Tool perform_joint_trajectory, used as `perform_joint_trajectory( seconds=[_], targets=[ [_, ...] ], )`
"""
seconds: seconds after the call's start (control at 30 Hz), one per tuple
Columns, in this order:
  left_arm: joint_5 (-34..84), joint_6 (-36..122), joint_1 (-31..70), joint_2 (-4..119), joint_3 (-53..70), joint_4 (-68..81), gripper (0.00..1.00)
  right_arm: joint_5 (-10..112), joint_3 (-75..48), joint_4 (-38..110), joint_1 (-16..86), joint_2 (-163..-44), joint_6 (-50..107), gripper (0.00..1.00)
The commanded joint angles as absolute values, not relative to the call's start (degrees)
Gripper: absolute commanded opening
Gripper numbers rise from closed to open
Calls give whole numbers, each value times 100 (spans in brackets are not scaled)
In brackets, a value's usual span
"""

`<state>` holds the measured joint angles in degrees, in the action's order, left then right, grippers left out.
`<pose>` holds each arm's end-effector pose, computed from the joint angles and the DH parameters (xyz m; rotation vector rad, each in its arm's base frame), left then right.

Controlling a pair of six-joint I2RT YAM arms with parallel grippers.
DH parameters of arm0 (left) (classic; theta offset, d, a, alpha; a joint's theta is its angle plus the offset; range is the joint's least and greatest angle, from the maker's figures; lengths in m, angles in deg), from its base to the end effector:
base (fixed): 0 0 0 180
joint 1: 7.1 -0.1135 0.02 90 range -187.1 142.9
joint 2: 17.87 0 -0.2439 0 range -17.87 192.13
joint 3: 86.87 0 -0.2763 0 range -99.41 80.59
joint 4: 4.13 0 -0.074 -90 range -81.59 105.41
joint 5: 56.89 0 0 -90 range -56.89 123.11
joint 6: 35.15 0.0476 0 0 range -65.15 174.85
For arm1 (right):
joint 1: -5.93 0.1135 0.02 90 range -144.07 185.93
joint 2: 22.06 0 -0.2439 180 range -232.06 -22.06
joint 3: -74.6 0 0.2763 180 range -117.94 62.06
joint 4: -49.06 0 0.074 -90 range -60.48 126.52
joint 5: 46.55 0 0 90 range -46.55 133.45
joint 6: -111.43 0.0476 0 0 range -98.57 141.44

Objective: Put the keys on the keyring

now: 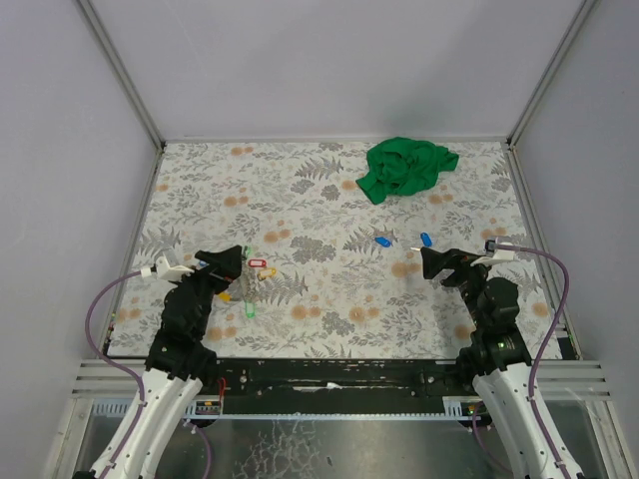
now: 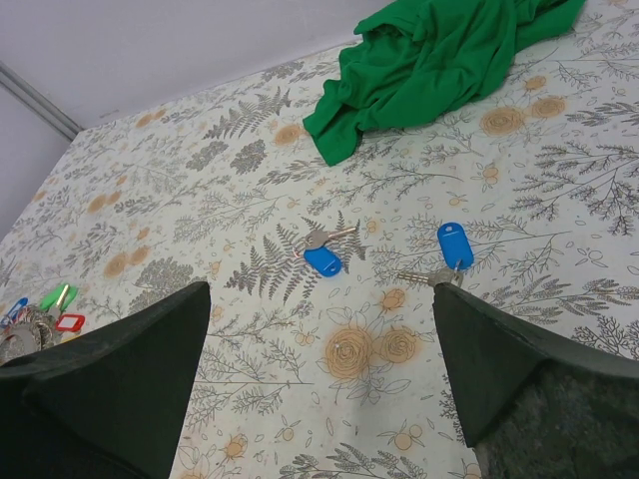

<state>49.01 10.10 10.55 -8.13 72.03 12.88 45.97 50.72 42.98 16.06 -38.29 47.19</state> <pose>0.1657 -0.0390 0.1974 -0.6025 1.5895 -0.5900 0.1780 0.0339 0.2218 0.1780 1.5573 0.5290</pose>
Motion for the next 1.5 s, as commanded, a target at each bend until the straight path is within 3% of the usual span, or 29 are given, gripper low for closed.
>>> perform_joint_trajectory(
  seconds=[0.0,0.53,1.07,1.27,1.47],
  targets=[
    [5017,967,1093,-822,7023,1280,100,4587,5044,4601,1628,-3832,4769,99],
    [5061,969,1087,104,6846,1308,100,4764,5028,4714,1630,-4115,4828,99],
    [4796,792,1096,2952,6677,792,100,4876,4967,4698,1627,-4406,4955,99],
    [4527,880,1092,3367,6637,536,94,4926,4984,4733,1628,-4420,5006,99],
    [3918,915,1096,3925,6606,139,79,4981,4967,4725,1623,-4409,5040,99]
  ],
)
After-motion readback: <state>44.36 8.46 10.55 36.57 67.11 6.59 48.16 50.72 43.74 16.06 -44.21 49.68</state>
